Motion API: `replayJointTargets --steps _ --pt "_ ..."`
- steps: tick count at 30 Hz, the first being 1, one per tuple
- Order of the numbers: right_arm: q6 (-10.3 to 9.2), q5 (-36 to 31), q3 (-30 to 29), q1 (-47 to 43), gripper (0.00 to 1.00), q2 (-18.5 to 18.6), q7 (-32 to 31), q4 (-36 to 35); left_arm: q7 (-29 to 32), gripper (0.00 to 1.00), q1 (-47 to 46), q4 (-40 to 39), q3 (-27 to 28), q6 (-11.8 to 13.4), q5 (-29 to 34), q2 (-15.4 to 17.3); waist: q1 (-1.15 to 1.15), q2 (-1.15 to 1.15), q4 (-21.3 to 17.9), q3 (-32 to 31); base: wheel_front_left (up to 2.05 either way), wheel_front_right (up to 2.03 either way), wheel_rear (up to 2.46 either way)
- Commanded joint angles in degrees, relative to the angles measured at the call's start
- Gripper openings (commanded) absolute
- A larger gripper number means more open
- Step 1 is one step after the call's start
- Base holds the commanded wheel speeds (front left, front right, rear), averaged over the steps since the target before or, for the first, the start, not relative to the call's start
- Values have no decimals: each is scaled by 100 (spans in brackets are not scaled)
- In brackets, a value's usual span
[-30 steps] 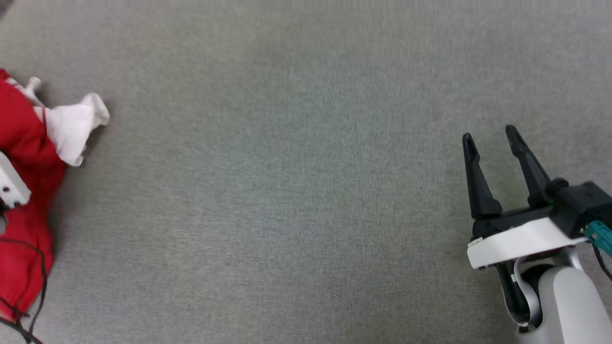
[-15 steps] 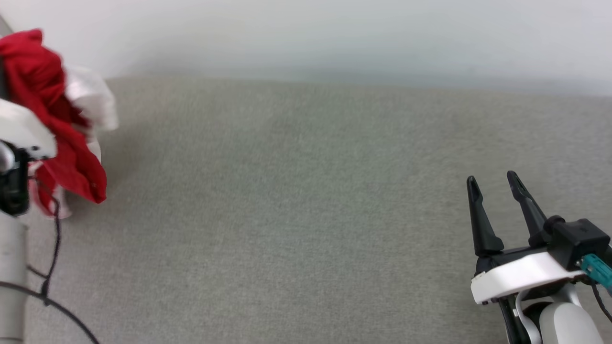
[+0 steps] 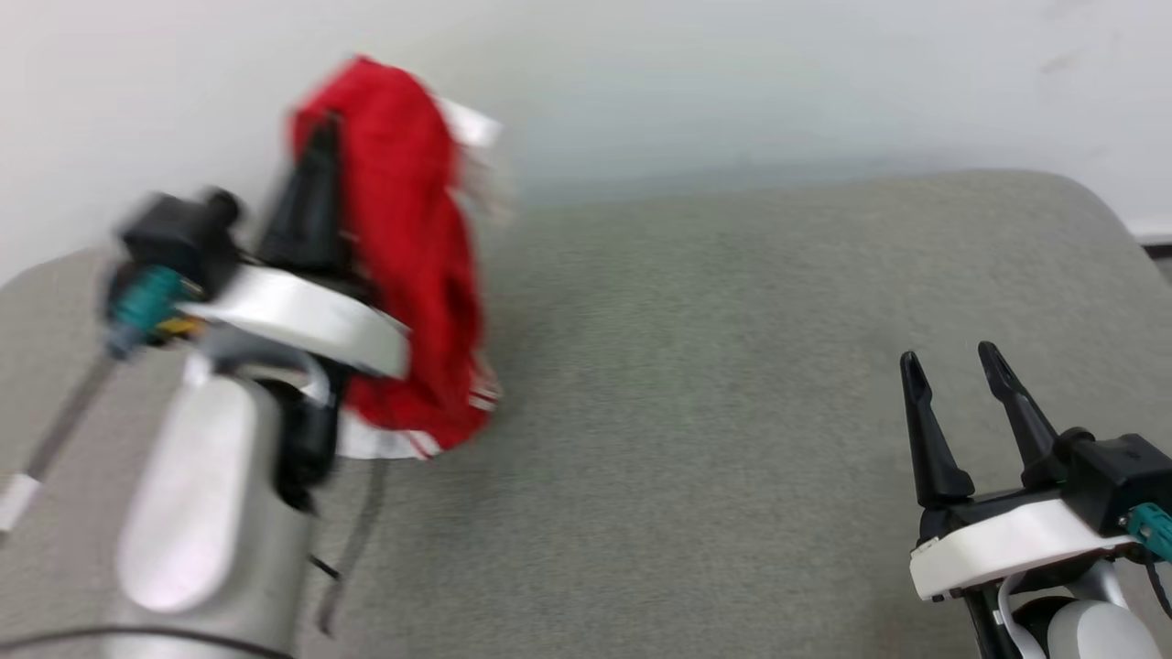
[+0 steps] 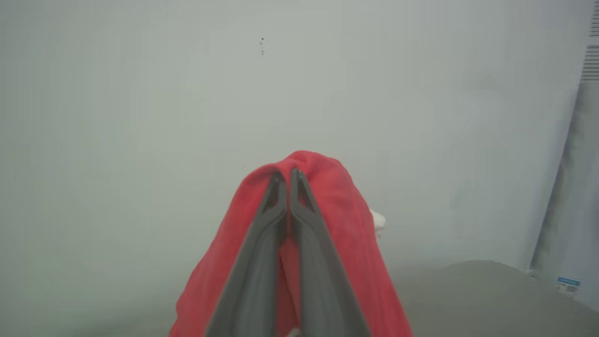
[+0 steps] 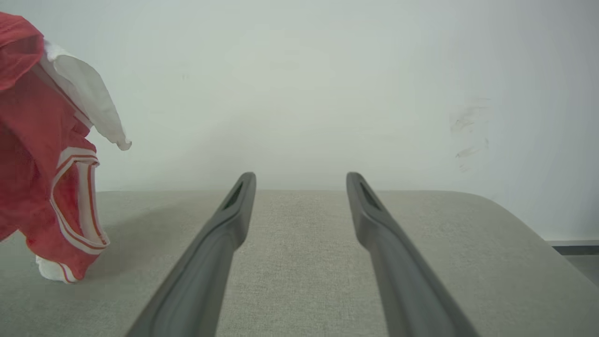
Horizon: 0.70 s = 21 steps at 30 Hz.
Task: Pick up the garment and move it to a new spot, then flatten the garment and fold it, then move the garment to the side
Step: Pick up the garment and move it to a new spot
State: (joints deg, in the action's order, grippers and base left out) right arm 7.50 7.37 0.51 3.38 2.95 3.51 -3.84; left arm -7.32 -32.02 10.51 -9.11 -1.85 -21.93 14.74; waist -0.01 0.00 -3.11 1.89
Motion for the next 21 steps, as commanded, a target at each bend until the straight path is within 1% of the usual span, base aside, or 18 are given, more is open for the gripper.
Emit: replayJointTargets --steps 1,4,6,10,12,13,16,21 --pt "-2 20 -3 -47 100 -8 -15 -77 15 0 276 -278 -228 -29 -31 -191 1 0 -300 171 0 0 0" --pt "-2 49 -21 -22 100 -10 -12 -122 177 0 638 -470 -671 -118 -29 -451 1 0 -449 337 0 0 0" --pt "-2 -113 -14 1 100 -9 -5 -145 274 0 828 -543 -977 -164 24 -587 1 0 -530 459 0 0 0" --pt "-2 -152 -21 58 100 -8 21 -131 494 0 1225 -376 -1590 -282 64 -777 1 0 -594 722 0 0 0" --pt "-2 -141 -15 107 100 -9 46 -129 591 0 1349 -195 -1872 -332 124 -811 1 0 -588 841 0 0 0" --pt "-2 -141 -15 107 100 -9 46 -129 591 0 1349 -195 -1872 -332 124 -811 1 0 -588 841 0 0 0" --pt "-2 -106 -8 162 100 -8 72 -106 710 0 1488 64 -2287 -417 184 -839 1 0 -557 990 0 0 0" --pt "-2 -91 -35 258 100 -8 133 -35 789 0 1525 398 -2742 -500 289 -761 1 0 -447 1090 0 0 0"
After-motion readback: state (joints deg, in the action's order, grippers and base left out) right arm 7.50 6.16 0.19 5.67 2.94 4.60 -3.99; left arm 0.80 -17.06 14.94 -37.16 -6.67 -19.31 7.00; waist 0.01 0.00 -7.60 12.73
